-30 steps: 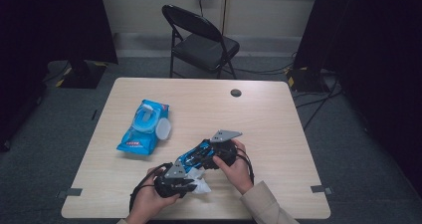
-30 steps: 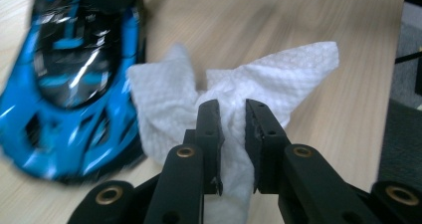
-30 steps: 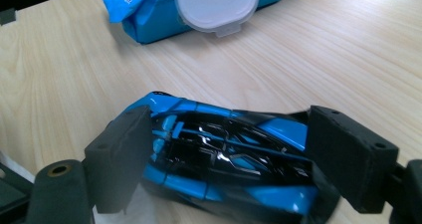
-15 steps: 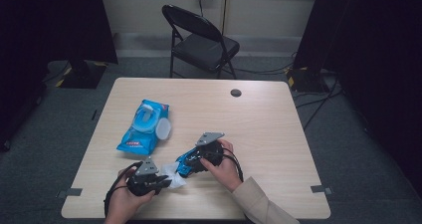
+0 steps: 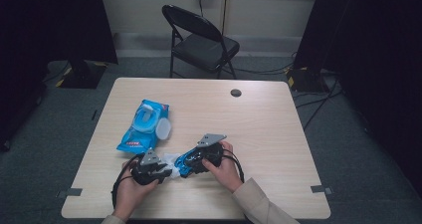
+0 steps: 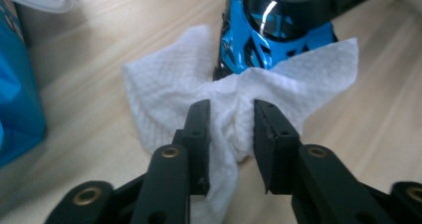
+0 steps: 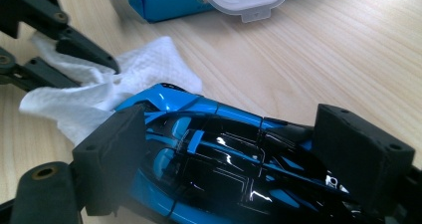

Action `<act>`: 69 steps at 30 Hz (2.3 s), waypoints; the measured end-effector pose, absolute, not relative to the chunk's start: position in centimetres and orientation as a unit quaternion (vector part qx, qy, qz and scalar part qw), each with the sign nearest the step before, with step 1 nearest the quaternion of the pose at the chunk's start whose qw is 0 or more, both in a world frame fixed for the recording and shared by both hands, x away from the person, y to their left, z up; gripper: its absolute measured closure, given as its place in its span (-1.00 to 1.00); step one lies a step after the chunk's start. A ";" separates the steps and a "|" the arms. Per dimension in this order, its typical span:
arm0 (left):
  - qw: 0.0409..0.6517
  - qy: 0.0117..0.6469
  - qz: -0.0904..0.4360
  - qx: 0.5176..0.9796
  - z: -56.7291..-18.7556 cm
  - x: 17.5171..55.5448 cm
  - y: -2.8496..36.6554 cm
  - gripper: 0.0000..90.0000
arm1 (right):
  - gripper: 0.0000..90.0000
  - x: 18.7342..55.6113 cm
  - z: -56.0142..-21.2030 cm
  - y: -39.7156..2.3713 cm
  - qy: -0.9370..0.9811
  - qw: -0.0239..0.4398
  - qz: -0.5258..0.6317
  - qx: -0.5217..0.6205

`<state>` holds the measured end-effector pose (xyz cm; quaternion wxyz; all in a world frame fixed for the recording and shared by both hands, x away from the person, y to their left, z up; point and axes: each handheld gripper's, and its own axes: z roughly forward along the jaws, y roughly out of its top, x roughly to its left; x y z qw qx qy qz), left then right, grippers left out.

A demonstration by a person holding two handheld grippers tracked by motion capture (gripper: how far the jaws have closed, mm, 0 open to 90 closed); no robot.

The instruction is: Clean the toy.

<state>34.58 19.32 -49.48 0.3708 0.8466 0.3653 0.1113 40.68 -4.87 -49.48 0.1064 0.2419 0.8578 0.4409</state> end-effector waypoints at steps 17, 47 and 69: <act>0.366 0.389 0.108 0.839 -49.1 34.9 19.8 0.09 | -0.70 40.6 -49.6 -4.9 0.854 0.109 0.445 0.247; 0.374 0.430 0.118 0.813 -49.6 36.3 19.6 0.72 | -0.70 40.5 -49.7 -4.9 0.851 0.110 0.449 0.247; 0.362 0.400 0.077 0.839 -49.0 33.4 18.5 0.75 | -0.70 40.5 -49.7 -4.9 0.852 0.112 0.447 0.248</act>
